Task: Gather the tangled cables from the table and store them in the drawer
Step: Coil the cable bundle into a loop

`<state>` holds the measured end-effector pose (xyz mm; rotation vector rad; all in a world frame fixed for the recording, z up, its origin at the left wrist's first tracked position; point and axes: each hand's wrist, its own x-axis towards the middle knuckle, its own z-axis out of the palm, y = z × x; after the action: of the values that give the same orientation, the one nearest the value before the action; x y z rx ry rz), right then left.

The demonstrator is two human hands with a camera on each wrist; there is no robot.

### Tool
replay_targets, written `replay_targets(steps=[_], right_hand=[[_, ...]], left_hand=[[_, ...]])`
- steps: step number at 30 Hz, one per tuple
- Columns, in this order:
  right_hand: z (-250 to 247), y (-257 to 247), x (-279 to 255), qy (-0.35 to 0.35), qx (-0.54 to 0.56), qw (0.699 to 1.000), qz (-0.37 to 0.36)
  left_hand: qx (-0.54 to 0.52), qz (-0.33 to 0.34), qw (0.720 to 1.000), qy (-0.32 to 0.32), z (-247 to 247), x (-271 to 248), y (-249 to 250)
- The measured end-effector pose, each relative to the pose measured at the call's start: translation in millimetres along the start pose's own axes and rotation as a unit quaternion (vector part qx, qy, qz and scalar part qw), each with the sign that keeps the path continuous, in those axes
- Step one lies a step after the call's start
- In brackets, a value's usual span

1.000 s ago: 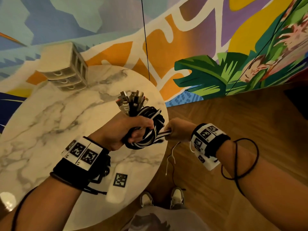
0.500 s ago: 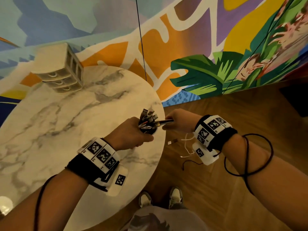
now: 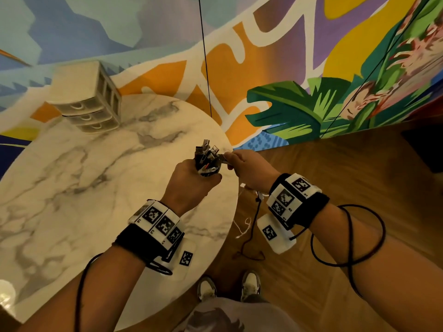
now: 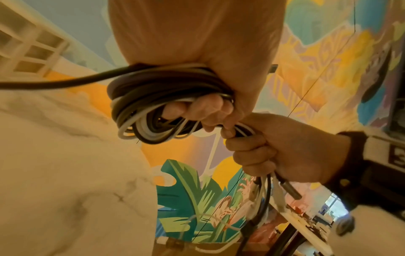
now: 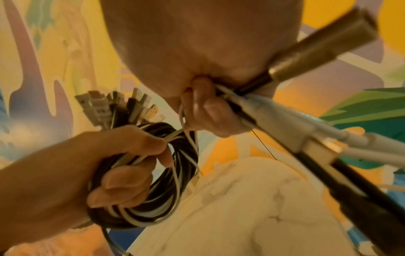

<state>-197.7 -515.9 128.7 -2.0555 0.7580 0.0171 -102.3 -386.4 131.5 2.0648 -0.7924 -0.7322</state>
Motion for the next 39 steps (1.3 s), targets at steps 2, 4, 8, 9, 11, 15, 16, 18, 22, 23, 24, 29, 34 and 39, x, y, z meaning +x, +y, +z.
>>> replay_targets(steps=[2,4,8,9,11,15,16,18,22,23,24,29,34,39], right_hand=[[2.7,-1.1,2.0,0.012,-0.022,1.0,-0.004],[6.2,-0.2,4.8,0.017,-0.036,0.999,-0.004],[6.0,2.2,6.4,0.029,-0.053,0.998,-0.004],[2.5,0.9,6.6,0.033,-0.046,0.998,-0.004],[-4.7,-1.8,8.1,0.04,-0.047,0.998,-0.003],[-1.3,-7.3,7.8,0.053,-0.069,0.996,-0.018],[1.6,-8.5,5.9,0.06,-0.067,0.996,-0.024],[5.9,-10.5,0.1,0.071,-0.052,0.995,-0.038],[10.4,-21.5,-9.9,0.06,0.042,0.996,-0.055],[11.5,-25.0,-10.5,0.061,0.055,0.995,-0.062],[12.5,-27.8,-11.0,0.061,0.067,0.993,-0.07],[12.1,-29.1,-15.8,0.039,0.117,0.989,-0.087],[15.3,-18.8,-18.0,0.078,0.011,0.985,-0.153],[28.1,-8.0,-25.1,0.103,0.048,0.976,-0.187]], left_hand=[[0.039,0.03,0.999,-0.002,-0.2,-0.4,-2.6],[0.075,0.051,0.996,-0.011,-1.0,0.0,-3.7],[0.083,0.046,0.995,-0.038,-5.5,2.8,-8.1],[0.087,0.047,0.993,-0.061,-6.1,3.3,-9.7],[0.108,0.059,0.988,-0.092,-6.4,1.6,-8.4],[0.095,0.065,0.992,-0.048,-3.3,5.3,-3.6],[0.092,0.071,0.993,-0.023,-3.4,5.8,-1.6],[0.07,0.077,0.994,0.014,-4.6,6.5,-1.0],[-0.032,0.058,0.994,0.087,-2.5,9.5,-0.1],[-0.06,0.052,0.992,0.097,-0.9,9.6,0.7],[-0.089,0.04,0.99,0.1,-0.5,7.9,4.5],[-0.19,0.03,0.979,0.065,-4.9,6.7,13.6],[-0.261,0.031,0.965,0.008,-9.8,2.6,14.3],[-0.369,0.005,0.929,-0.02,-15.7,1.8,19.9]])
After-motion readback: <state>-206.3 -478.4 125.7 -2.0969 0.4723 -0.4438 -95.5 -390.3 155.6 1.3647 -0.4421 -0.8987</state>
